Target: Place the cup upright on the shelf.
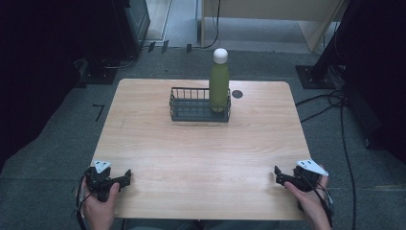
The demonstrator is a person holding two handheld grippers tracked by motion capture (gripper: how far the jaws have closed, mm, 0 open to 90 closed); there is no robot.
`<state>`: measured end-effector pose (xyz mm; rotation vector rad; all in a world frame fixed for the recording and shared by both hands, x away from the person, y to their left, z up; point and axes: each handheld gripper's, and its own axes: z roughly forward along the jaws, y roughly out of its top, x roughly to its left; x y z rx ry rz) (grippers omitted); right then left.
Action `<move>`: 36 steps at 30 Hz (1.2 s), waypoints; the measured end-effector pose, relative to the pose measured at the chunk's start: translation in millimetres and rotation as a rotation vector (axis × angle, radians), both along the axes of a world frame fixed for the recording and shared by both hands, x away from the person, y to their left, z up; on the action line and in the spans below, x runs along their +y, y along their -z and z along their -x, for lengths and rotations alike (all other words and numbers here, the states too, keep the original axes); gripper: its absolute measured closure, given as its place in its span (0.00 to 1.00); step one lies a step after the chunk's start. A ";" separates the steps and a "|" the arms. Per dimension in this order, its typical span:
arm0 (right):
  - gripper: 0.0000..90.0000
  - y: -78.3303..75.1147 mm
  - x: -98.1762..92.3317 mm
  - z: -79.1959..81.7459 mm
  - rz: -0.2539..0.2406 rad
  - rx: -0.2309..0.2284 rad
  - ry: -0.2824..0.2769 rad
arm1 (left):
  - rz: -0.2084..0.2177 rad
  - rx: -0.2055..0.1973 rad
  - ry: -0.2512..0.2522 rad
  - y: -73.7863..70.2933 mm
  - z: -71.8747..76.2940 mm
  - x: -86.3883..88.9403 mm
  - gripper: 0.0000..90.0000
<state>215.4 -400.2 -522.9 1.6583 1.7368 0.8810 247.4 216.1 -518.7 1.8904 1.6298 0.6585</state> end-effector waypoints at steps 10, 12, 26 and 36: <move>0.00 3.9 -11.1 10.5 0.013 0.114 0.029 | 0.000 0.000 0.000 0.0 0.1 0.0 0.00; 0.00 4.0 -12.0 12.8 0.011 0.112 0.030 | 0.000 0.000 0.000 0.1 0.1 0.0 0.00; 0.04 3.7 -25.0 29.0 0.011 0.101 0.021 | -0.001 0.000 0.001 0.0 0.1 0.0 0.00; 0.04 3.9 -25.2 28.3 0.015 0.102 0.025 | 0.000 0.000 0.001 0.0 0.0 0.1 0.00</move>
